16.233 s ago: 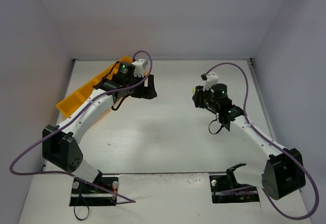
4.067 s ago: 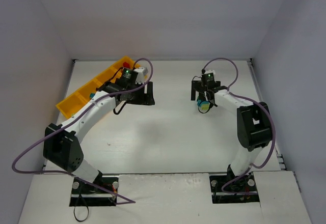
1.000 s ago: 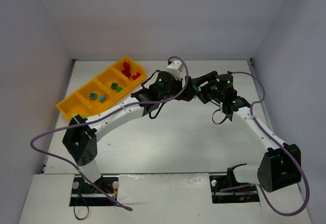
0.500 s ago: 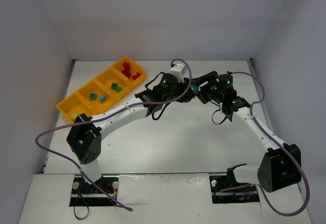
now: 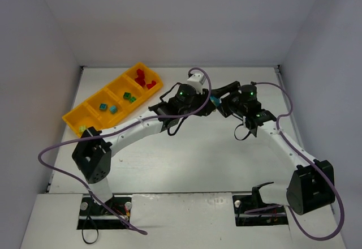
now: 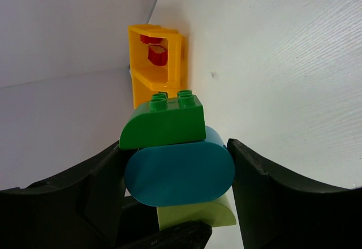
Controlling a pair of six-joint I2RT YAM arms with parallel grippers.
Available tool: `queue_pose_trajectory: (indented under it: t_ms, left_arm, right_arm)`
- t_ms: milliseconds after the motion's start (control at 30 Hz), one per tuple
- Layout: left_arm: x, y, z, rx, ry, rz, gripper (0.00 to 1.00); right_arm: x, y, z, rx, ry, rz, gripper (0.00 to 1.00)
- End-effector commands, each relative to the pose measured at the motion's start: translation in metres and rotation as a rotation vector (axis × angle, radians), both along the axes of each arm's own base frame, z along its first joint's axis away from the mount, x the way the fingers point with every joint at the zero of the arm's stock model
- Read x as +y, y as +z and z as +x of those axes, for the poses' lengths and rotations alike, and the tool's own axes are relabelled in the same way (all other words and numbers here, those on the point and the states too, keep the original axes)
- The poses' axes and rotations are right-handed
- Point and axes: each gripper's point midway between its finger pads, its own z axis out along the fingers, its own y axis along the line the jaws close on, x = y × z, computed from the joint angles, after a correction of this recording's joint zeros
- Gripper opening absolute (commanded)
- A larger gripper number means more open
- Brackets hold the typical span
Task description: Sort the legos into containers by color
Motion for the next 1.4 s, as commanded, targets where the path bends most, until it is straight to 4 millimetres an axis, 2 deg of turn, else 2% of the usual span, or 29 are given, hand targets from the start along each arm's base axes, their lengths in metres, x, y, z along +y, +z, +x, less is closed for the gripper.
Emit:
queue_pose_trajectory:
  t_ms: [0, 233, 600, 667, 700, 733, 800, 933, 967, 1033, 1067, 1100, 1167, 1200, 1267, 1300, 1367]
  left_arm:
    - [0.003, 0.060, -0.007, -0.088, -0.002, -0.132, 0.00]
    - [0.013, 0.053, -0.017, -0.069, -0.001, -0.129, 0.00]
    - [0.026, 0.053, -0.024, -0.058, 0.025, -0.133, 0.00]
    - [0.034, 0.055, -0.024, -0.067, 0.043, -0.122, 0.00]
    - [0.042, 0.047, -0.022, -0.062, 0.070, -0.093, 0.00]
    - [0.050, 0.052, -0.023, -0.073, 0.085, -0.087, 0.00]
    - [0.072, 0.042, -0.016, -0.065, 0.154, -0.049, 0.00]
    - [0.128, 0.040, -0.012, -0.056, 0.284, 0.003, 0.00]
    - [0.147, 0.035, -0.006, -0.043, 0.332, 0.026, 0.00]
    - [0.177, 0.033, -0.005, -0.035, 0.399, 0.031, 0.00]
    - [0.191, 0.026, -0.006, -0.007, 0.429, 0.050, 0.00]
    - [0.219, 0.030, 0.001, -0.002, 0.499, 0.039, 0.00]
    - [0.249, 0.016, 0.000, 0.041, 0.565, 0.072, 0.00]
    - [0.278, 0.020, 0.005, 0.036, 0.641, 0.064, 0.00]
    - [0.310, 0.007, 0.004, 0.069, 0.711, 0.098, 0.00]
    - [0.341, 0.005, 0.009, 0.076, 0.792, 0.106, 0.00]
    - [0.367, -0.004, 0.009, 0.120, 0.842, 0.113, 0.00]
  right_arm:
    - [-0.006, 0.038, 0.008, -0.122, -0.051, 0.036, 0.00]
    - [-0.015, 0.036, 0.012, -0.123, -0.079, 0.024, 0.00]
    - [-0.030, 0.030, 0.018, -0.120, -0.117, -0.001, 0.00]
    - [-0.033, 0.029, 0.019, -0.127, -0.112, -0.020, 0.00]
    - [-0.034, 0.031, 0.019, -0.135, -0.107, -0.030, 0.00]
    - [-0.036, 0.031, 0.020, -0.146, -0.094, -0.053, 0.00]
    - [-0.035, 0.030, 0.019, -0.152, -0.074, -0.074, 0.00]
    - [-0.030, 0.025, 0.019, -0.156, -0.020, -0.107, 0.00]
    - [-0.027, 0.021, 0.018, -0.155, 0.009, -0.122, 0.00]
    - [-0.024, 0.022, 0.019, -0.168, 0.039, -0.145, 0.00]
    - [-0.020, 0.021, 0.019, -0.169, 0.061, -0.157, 0.00]
    - [-0.019, 0.020, 0.018, -0.183, 0.090, -0.189, 0.00]
    - [-0.012, 0.017, 0.015, -0.191, 0.145, -0.227, 0.00]
    - [-0.011, 0.015, 0.012, -0.206, 0.184, -0.271, 0.00]
    - [-0.008, 0.008, 0.007, -0.203, 0.227, -0.314, 0.00]
    - [-0.007, 0.006, 0.004, -0.221, 0.267, -0.351, 0.00]
    - [-0.006, 0.001, -0.002, -0.231, 0.309, -0.393, 0.00]
